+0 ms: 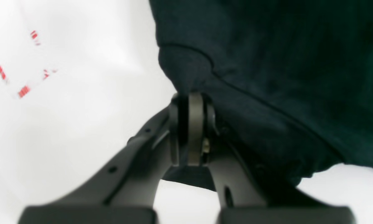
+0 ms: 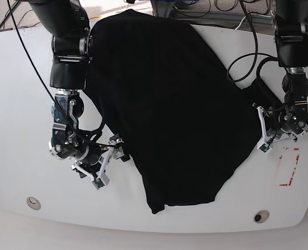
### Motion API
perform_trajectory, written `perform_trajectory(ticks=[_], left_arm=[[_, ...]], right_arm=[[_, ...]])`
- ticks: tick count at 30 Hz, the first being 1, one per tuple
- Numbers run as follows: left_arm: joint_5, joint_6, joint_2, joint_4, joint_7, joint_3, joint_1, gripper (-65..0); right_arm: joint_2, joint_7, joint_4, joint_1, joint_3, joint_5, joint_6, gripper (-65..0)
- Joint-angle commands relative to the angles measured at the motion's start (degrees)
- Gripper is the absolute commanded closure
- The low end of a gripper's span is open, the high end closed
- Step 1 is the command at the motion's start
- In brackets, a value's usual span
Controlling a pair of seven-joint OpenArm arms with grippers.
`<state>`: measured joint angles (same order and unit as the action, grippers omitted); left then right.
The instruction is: Layout the t-shirt on the table in an organized manner, then fold the t-shirt properly
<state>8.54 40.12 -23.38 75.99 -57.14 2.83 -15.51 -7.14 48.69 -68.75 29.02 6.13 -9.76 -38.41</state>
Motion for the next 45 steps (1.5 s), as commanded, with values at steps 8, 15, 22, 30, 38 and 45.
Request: perform_trajectory(ticks=[8, 15, 22, 30, 38, 45], left_arm=[[0.04, -0.12, -1.02, 1.07, 0.75, 0.47, -1.33, -0.8], [0.04, -0.12, -1.02, 1.16, 0.66, 0.64, -1.33, -0.6], [0.12, -0.12, -1.02, 1.42, -0.39, 0.73, -1.33, -0.6], [0.12, -0.12, -1.02, 7.22, -2.33, 0.73, 0.25, -1.1], [-0.05, -0.12, -1.02, 8.72, -2.50, 0.73, 0.61, -16.4], [-0.23, -0.12, -1.11, 8.81, -2.50, 0.73, 0.61, -38.5]], right_arm=[[1.29, -14.88, 24.40, 15.07, 0.15, -0.75, 0.22, -54.7], [2.26, -23.94, 38.11, 19.82, 0.07, -0.66, 0.22, -54.7], [4.10, -29.13, 43.21, 19.73, -0.90, -0.57, 0.30, -54.7], [4.19, -30.80, 44.00, 16.92, -6.00, -0.66, 0.30, -54.7], [4.19, -31.32, 43.83, 14.37, -9.34, -0.75, 0.30, -54.7], [4.28, -31.32, 43.83, 14.02, -9.69, -0.83, 0.30, -54.7]])
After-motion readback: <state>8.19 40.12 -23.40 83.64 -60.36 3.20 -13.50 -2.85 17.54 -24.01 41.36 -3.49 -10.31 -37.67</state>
